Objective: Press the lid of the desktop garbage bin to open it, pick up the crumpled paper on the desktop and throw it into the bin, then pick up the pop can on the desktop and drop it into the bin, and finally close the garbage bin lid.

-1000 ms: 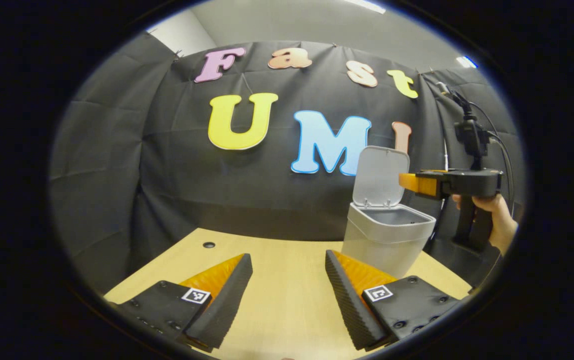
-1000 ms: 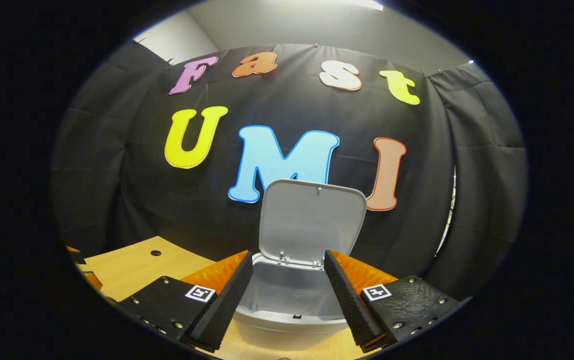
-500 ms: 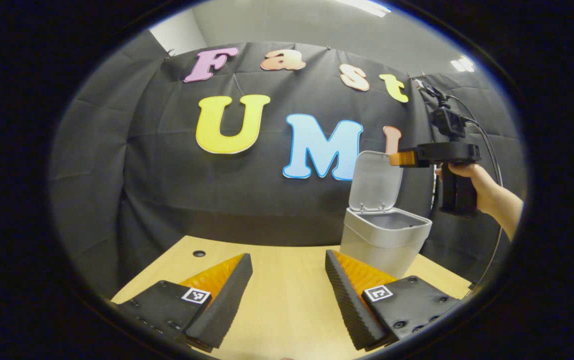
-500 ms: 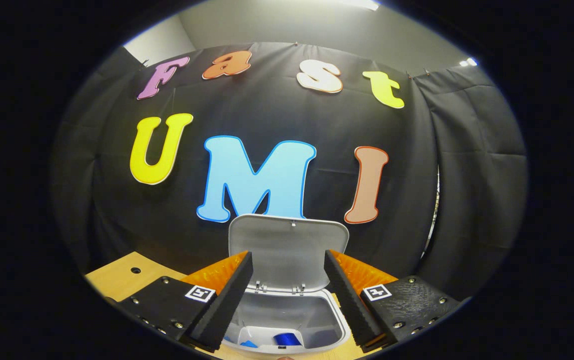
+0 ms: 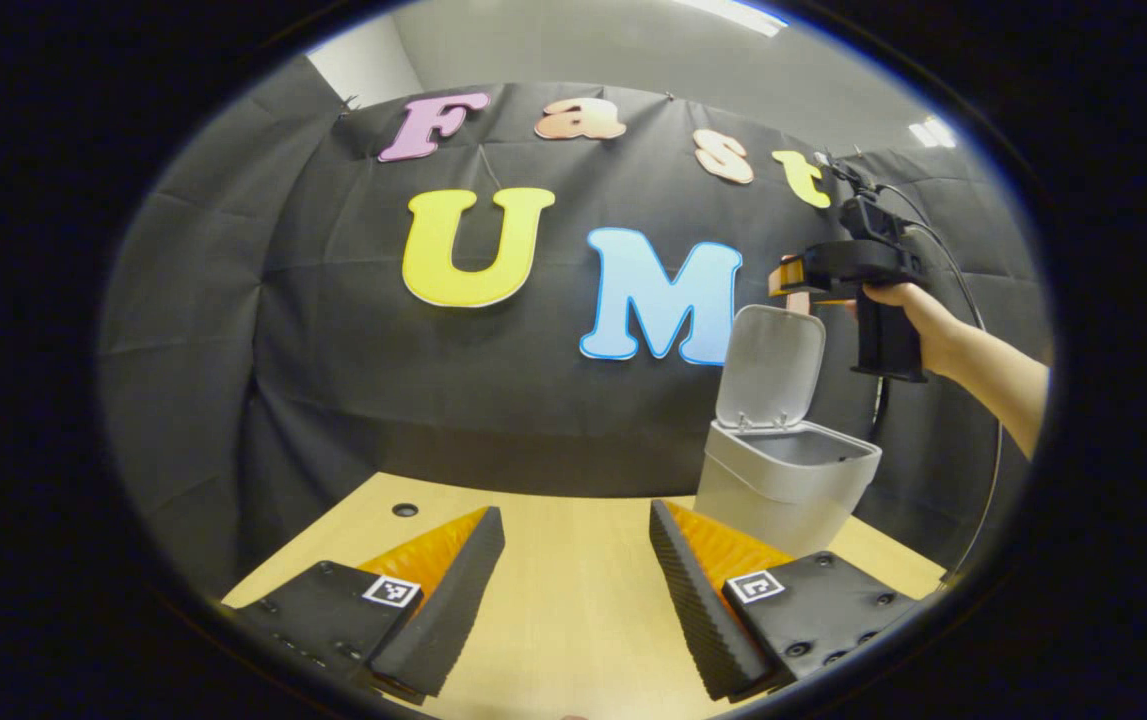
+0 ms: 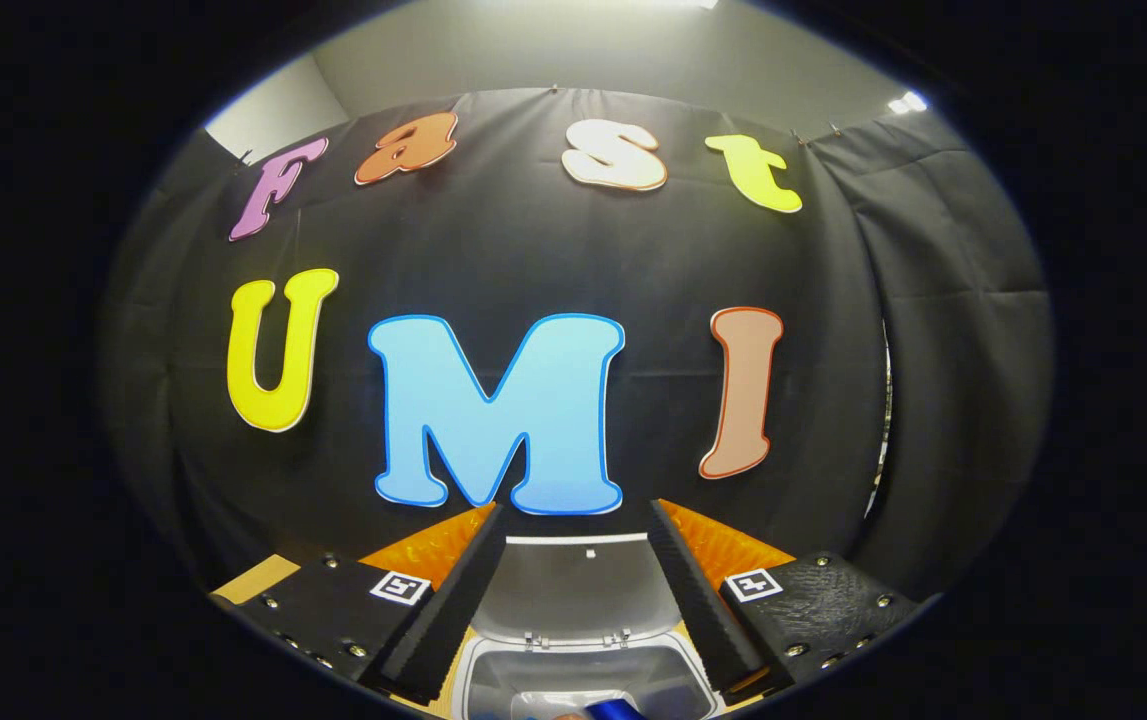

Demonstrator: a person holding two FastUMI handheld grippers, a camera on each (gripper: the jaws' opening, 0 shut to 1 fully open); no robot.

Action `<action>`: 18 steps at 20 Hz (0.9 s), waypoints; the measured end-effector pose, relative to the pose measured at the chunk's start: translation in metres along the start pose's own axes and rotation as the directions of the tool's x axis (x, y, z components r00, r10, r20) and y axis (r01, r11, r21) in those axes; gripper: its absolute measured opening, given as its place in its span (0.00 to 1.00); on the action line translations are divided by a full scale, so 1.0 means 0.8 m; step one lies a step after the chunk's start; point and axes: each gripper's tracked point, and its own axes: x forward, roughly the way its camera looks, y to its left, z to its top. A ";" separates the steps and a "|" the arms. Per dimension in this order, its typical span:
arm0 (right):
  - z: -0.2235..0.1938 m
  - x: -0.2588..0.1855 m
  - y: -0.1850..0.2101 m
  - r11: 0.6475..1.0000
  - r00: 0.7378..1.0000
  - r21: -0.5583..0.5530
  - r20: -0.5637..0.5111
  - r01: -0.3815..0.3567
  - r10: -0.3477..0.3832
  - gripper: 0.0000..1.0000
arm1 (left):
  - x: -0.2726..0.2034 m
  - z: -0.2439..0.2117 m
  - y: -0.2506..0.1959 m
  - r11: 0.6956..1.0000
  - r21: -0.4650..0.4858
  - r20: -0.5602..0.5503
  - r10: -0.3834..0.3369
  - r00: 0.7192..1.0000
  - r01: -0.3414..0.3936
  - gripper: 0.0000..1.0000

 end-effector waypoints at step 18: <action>-0.036 0.017 -0.017 0.999 0.999 0.043 -0.051 -0.011 0.014 0.92 | -0.027 -0.009 -0.026 0.996 -0.018 0.003 0.086 0.996 -0.086 0.96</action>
